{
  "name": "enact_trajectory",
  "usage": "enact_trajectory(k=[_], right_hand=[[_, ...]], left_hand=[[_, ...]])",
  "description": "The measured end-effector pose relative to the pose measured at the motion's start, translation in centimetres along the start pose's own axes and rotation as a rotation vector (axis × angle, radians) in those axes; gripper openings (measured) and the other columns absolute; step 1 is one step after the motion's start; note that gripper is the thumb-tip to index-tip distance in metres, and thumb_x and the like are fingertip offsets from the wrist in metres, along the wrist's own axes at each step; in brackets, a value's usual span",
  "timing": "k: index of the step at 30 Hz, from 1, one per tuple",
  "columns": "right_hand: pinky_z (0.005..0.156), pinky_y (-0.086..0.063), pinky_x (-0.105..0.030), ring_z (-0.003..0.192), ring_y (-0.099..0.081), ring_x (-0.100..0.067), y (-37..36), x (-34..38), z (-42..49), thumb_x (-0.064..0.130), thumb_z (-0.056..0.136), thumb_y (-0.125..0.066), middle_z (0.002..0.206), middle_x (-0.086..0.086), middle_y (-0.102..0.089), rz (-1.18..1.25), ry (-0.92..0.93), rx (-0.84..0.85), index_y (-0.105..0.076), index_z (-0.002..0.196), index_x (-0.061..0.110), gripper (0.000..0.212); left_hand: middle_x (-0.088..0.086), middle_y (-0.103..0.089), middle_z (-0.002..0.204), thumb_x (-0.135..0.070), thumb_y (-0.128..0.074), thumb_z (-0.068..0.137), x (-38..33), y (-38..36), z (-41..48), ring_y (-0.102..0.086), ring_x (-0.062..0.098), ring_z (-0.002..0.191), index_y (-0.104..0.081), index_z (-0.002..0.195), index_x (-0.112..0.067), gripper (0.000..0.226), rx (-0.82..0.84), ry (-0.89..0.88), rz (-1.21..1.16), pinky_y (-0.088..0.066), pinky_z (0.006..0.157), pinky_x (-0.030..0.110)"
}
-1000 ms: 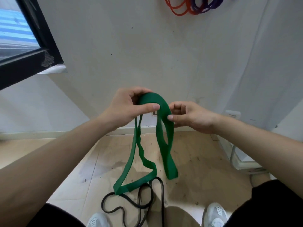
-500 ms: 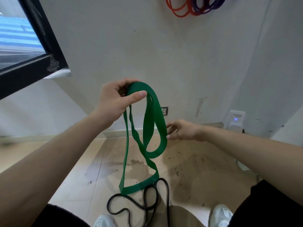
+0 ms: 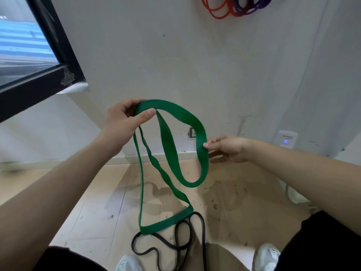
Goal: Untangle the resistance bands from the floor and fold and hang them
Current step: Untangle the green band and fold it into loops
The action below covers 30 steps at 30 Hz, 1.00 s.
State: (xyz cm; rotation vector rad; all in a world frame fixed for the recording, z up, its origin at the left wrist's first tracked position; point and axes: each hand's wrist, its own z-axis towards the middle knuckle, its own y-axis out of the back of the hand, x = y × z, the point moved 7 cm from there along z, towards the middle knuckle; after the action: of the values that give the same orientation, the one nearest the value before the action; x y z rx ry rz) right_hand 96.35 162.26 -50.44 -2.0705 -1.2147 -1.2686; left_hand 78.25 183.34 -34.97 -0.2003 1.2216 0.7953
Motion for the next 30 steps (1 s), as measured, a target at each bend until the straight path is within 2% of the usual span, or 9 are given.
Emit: enact_trajectory(k=[6,11,14,16,19,21,23,28,30], right_hand=[[0.095,-0.049,-0.041,0.082,-0.064,-0.018,2.3,3.0,-2.4,0.028,0.104,-0.049,0.076,0.0,-0.071,0.353,0.127,-0.019,-0.067,0.096,0.015,0.023],[0.099,-0.049,-0.042,0.065,-0.05,-0.015,5.5,3.8,-4.0,0.038,0.094,-0.062,0.067,0.0,-0.048,0.415,0.159,-0.136,-0.064,0.095,0.015,0.023],[0.094,-0.05,-0.043,0.075,-0.053,-0.014,6.9,3.7,-4.2,0.03,0.078,-0.076,0.081,0.002,-0.055,0.124,0.242,-0.178,-0.065,0.097,0.019,0.025],[0.091,-0.052,-0.044,0.084,-0.06,-0.017,7.6,3.7,-4.1,0.017,0.079,-0.079,0.091,-0.001,-0.062,-0.072,0.307,-0.239,-0.067,0.103,0.018,0.027],[0.08,-0.054,-0.034,0.084,-0.062,-0.022,7.5,3.6,-4.2,0.017,0.084,-0.079,0.093,-0.006,-0.068,-0.323,0.356,-0.258,-0.07,0.108,0.016,0.025],[0.082,-0.057,-0.031,0.089,-0.068,-0.026,7.4,3.4,-4.2,0.016,0.084,-0.079,0.099,-0.01,-0.072,-0.376,0.359,-0.229,-0.071,0.109,0.015,0.027],[0.089,-0.06,-0.034,0.097,-0.07,-0.028,7.4,3.5,-4.2,0.017,0.084,-0.079,0.105,-0.01,-0.073,-0.491,0.363,-0.243,-0.07,0.111,0.017,0.029],[0.098,-0.053,-0.038,0.112,-0.062,-0.022,7.9,4.3,-4.2,0.017,0.091,-0.073,0.12,-0.004,-0.067,-0.872,0.373,-0.432,-0.064,0.125,0.022,0.035],[0.097,-0.051,-0.037,0.113,-0.061,-0.022,7.6,5.0,-4.6,0.012,0.092,-0.07,0.122,-0.004,-0.067,-0.942,0.398,-0.494,-0.063,0.129,0.02,0.039]], left_hand=[[-0.007,-0.074,0.093,-0.019,-0.08,0.084,2.2,1.2,0.5,-0.068,0.0,0.081,-0.072,0.101,-0.025,0.02,-0.068,0.1,-0.001,-0.053,0.085,0.019],[-0.005,-0.071,0.09,-0.023,-0.079,0.085,2.9,1.6,0.6,-0.064,0.007,0.08,-0.074,0.109,-0.016,0.026,-0.104,0.157,-0.022,-0.055,0.094,0.03],[-0.005,-0.071,0.09,-0.023,-0.079,0.085,2.8,1.3,0.5,-0.064,0.007,0.082,-0.074,0.109,-0.016,0.026,-0.094,0.164,-0.025,-0.054,0.097,0.032],[-0.004,-0.071,0.091,-0.022,-0.078,0.085,2.6,0.9,0.4,-0.065,0.008,0.084,-0.074,0.11,-0.015,0.026,-0.078,0.154,-0.019,-0.054,0.097,0.033],[-0.004,-0.071,0.093,-0.023,-0.077,0.086,2.2,0.4,0.4,-0.065,0.009,0.086,-0.073,0.112,-0.015,0.028,-0.066,0.146,-0.011,-0.054,0.098,0.033],[-0.004,-0.071,0.094,-0.023,-0.078,0.085,2.2,0.3,0.4,-0.065,0.008,0.087,-0.074,0.112,-0.017,0.028,-0.068,0.144,-0.007,-0.054,0.098,0.031],[-0.003,-0.072,0.096,-0.022,-0.079,0.084,2.1,0.2,0.5,-0.066,0.01,0.09,-0.074,0.112,-0.017,0.029,-0.069,0.135,0.001,-0.053,0.097,0.029],[-0.006,-0.071,0.096,-0.02,-0.079,0.083,1.7,-1.1,0.2,-0.065,0.003,0.087,-0.072,0.114,-0.016,0.032,-0.009,0.106,0.038,-0.052,0.085,0.016],[-0.004,-0.072,0.098,-0.018,-0.079,0.083,1.6,-1.9,0.1,-0.067,0.004,0.089,-0.072,0.113,-0.017,0.032,0.037,0.107,0.022,-0.053,0.086,0.018]])
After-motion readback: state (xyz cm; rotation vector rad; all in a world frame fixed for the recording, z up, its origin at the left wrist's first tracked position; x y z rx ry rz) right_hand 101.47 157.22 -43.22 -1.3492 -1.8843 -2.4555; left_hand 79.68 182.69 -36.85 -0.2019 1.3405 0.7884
